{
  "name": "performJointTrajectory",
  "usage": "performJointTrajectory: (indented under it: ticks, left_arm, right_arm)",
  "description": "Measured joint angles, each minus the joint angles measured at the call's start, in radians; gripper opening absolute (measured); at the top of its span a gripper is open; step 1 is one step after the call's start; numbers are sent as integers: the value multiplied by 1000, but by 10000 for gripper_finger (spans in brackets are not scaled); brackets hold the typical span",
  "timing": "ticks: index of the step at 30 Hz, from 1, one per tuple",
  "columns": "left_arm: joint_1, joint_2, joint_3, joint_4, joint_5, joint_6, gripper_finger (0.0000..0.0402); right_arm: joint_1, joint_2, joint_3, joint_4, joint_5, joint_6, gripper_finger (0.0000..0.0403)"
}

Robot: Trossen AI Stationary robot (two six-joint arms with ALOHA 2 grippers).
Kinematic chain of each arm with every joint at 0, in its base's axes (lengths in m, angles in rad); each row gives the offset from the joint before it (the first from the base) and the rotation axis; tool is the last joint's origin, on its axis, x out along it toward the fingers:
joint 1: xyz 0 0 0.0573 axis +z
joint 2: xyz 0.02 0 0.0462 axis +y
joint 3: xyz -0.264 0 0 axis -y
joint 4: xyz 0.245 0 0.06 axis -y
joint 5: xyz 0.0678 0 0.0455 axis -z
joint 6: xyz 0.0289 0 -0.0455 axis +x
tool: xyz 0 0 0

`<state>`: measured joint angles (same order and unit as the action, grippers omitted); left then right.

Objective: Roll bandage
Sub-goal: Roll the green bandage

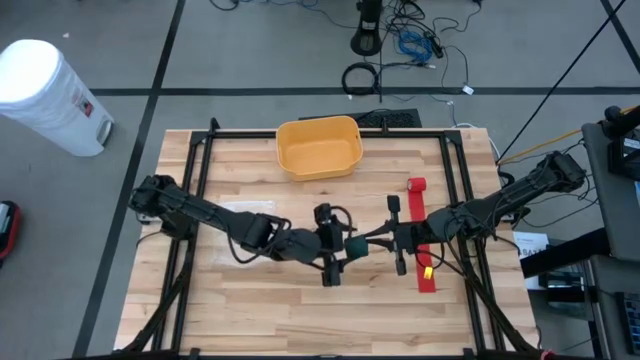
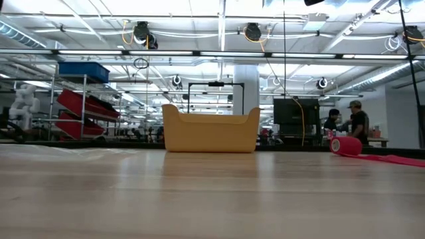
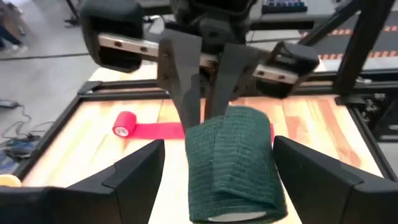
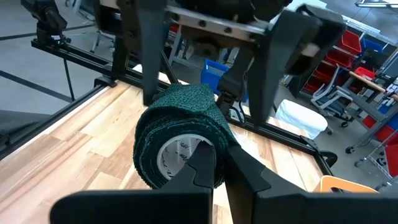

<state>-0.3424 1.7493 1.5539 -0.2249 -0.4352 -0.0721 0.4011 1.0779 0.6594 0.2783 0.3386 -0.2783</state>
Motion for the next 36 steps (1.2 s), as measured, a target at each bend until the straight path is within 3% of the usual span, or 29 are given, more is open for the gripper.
performJointTrajectory:
  ticks: [5, 36]
  left_arm:
    - [3, 0, 0, -2, 70, 0, 306]
    - [-52, 0, -1, 40, 68, 32, 306]
  right_arm:
    - [0, 0, 0, 0, -4, -2, 11]
    - [0, 0, 0, -2, 2, -3, 11]
